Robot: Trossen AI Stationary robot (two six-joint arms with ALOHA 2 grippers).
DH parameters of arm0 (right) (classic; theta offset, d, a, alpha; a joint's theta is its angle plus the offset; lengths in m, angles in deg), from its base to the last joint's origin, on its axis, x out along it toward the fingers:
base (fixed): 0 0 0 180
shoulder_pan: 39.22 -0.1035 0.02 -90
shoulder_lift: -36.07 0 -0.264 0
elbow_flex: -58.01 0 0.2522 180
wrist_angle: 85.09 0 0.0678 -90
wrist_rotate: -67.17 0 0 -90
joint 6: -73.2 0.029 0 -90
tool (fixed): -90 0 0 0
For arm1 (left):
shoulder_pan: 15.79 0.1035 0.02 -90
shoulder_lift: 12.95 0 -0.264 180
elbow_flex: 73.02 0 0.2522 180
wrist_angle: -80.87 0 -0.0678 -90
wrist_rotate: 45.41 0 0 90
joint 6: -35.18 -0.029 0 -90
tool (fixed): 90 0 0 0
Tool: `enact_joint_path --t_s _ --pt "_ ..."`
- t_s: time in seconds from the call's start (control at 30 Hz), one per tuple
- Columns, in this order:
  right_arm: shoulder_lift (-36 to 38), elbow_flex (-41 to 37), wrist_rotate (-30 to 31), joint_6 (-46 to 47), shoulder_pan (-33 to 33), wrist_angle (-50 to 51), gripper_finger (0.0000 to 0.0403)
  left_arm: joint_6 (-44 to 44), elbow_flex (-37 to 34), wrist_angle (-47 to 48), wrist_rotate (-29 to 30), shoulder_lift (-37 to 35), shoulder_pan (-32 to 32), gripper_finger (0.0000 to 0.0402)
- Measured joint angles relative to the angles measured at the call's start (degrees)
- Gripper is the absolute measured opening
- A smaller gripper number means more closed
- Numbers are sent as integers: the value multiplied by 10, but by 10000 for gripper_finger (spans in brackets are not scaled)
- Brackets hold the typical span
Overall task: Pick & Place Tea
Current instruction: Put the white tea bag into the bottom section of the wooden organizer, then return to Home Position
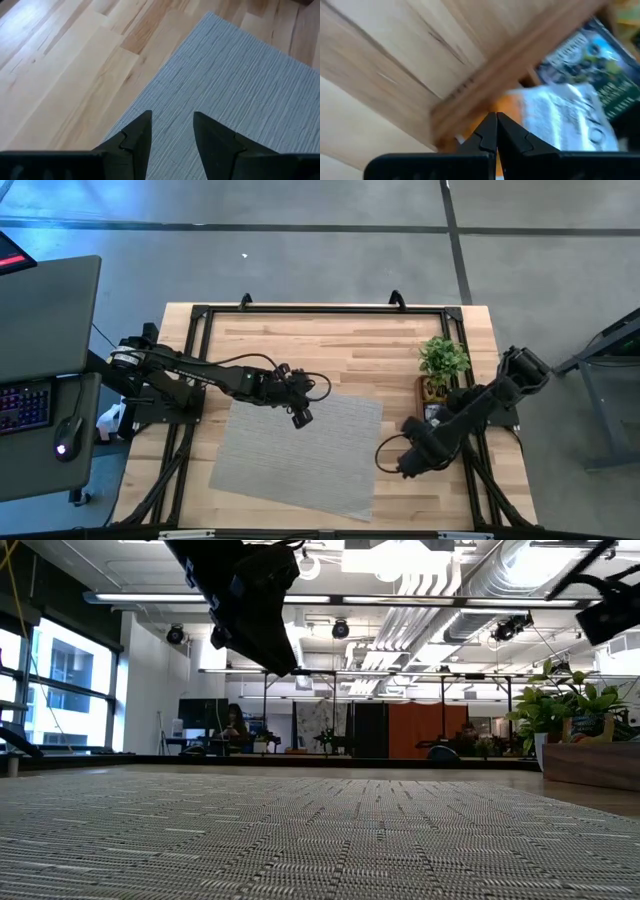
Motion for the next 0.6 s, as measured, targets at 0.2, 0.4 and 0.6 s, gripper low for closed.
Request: enact_joint_path --t_s 0.2,0.4,0.6 --pt "0 8 -13 -22 13 -12 1 -4 0 0 -1 0 0 142" --pt "32 73 75 -30 13 66 0 -5 0 -1 -1 -1 0 142" --pt "94 127 257 -135 13 44 1 -14 0 21 -1 -69 0 142"
